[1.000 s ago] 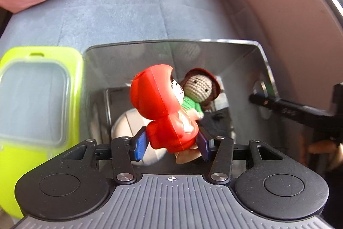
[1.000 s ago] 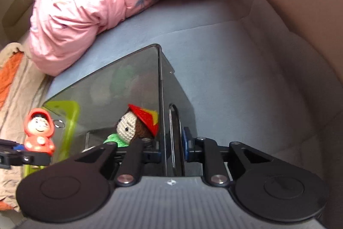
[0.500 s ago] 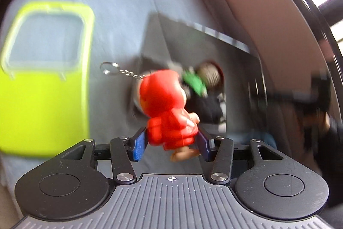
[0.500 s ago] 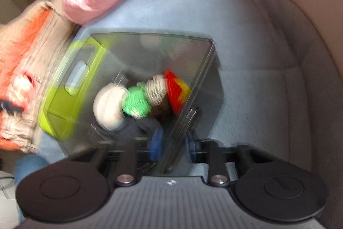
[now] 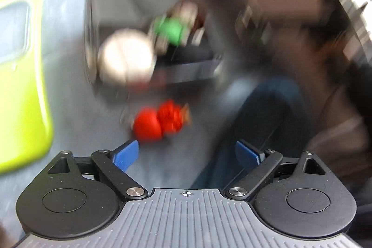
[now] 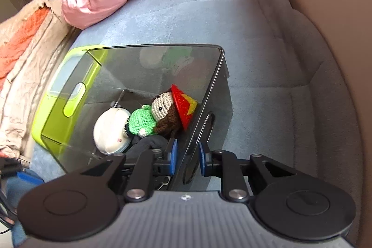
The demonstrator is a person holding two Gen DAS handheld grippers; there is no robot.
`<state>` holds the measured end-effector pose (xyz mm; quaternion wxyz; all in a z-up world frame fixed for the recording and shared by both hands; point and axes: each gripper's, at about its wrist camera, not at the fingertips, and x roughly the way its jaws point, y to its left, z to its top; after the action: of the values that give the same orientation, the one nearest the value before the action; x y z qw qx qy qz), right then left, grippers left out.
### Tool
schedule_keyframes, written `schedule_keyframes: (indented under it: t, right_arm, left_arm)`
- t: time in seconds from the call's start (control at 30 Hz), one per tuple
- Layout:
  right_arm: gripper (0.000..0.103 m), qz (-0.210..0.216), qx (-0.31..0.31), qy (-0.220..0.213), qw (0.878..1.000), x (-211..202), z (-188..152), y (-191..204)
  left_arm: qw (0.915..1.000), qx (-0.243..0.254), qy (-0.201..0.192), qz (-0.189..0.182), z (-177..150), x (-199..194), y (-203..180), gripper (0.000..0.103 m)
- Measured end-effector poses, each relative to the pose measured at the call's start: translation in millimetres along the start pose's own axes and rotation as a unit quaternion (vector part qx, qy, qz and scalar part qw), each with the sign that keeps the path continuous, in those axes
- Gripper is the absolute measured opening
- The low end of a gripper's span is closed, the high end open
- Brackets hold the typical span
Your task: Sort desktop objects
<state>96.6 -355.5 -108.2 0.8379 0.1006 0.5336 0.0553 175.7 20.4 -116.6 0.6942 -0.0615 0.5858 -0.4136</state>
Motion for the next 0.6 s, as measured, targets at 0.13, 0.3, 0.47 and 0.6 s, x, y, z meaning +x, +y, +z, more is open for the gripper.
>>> schedule_keyframes:
  t: [0.13, 0.3, 0.47, 0.6]
  right_arm:
    - [0.022, 0.014, 0.017, -0.005, 1.000, 2.3, -1.4, -5.8]
    - [0.024, 0.043, 0.057, 0.000, 0.997, 11.1, -2.8, -17.3]
    - [0.025, 0.066, 0.065, 0.005, 0.996, 17.7, -1.3, -23.3]
    - [0.026, 0.079, 0.068, 0.006, 0.995, 22.9, 1.8, -27.0]
  left_arm:
    - [0.9825, -0.146, -0.091, -0.070, 46.9, -20.9, 91.0, 0.103]
    - [0.9717, -0.214, -0.048, -0.087, 99.3, 26.5, 142.2, 0.103]
    - [0.9774, -0.204, -0.046, -0.033, 119.9, 52.5, 126.7, 0.050]
    - [0.9762, -0.213, -0.039, 0.014, 112.2, 57.7, 126.6, 0.015]
